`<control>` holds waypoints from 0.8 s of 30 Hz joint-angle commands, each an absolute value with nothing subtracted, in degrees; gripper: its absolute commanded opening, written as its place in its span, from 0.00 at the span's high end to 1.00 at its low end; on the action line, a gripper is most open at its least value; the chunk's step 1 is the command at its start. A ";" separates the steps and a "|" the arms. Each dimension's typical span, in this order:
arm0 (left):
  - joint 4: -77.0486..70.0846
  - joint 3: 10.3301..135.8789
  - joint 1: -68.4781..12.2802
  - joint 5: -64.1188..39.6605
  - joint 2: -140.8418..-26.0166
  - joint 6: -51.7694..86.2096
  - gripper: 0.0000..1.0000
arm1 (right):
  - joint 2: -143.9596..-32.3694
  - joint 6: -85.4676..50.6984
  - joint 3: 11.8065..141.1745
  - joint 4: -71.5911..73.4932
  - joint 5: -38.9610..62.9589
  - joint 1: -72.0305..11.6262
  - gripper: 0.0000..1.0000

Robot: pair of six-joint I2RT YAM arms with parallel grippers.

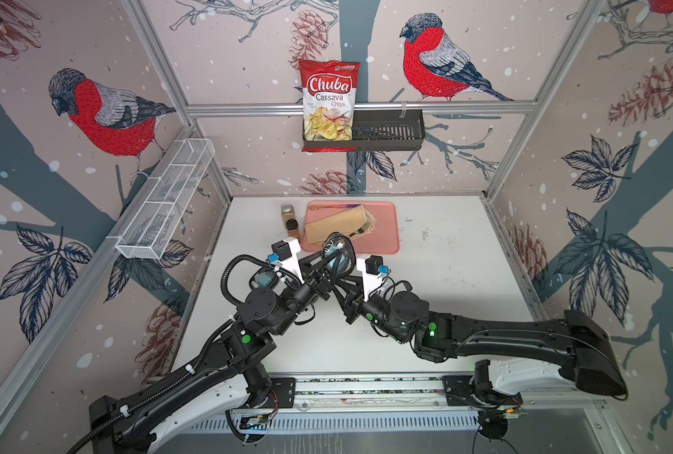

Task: Pack away charging kits
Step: Zip the zipper on the storage bag.

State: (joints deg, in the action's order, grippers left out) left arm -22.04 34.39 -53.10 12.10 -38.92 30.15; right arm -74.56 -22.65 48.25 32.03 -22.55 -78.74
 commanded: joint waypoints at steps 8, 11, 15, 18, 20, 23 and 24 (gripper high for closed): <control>-21.23 34.65 -53.17 17.47 -36.98 31.96 1.00 | -74.16 -24.10 47.12 32.06 -25.44 -78.57 1.00; -19.53 34.95 -53.19 19.16 -36.17 32.61 1.00 | -72.90 -24.81 45.03 32.03 -26.17 -77.75 1.00; -18.04 35.39 -53.17 18.12 -35.58 33.48 1.00 | -72.01 -25.51 43.18 31.74 -26.22 -76.73 1.00; -17.67 34.94 -53.17 16.59 -34.92 34.32 1.00 | -70.06 -25.13 42.96 30.96 -26.91 -76.64 1.00; -17.87 34.22 -53.16 14.98 -33.97 35.01 1.00 | -69.47 -24.55 43.04 30.35 -27.37 -76.62 1.00; -17.69 33.26 -53.17 13.25 -32.18 35.66 1.00 | -68.83 -23.63 43.40 29.34 -27.95 -76.55 1.00; -17.40 32.98 -53.24 13.05 -31.51 35.98 1.00 | -68.57 -23.38 43.46 29.04 -28.30 -76.56 1.00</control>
State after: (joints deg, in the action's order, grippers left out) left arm -15.77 33.39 -53.21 13.87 -32.91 34.68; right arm -69.30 -24.10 43.13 30.26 -23.68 -76.84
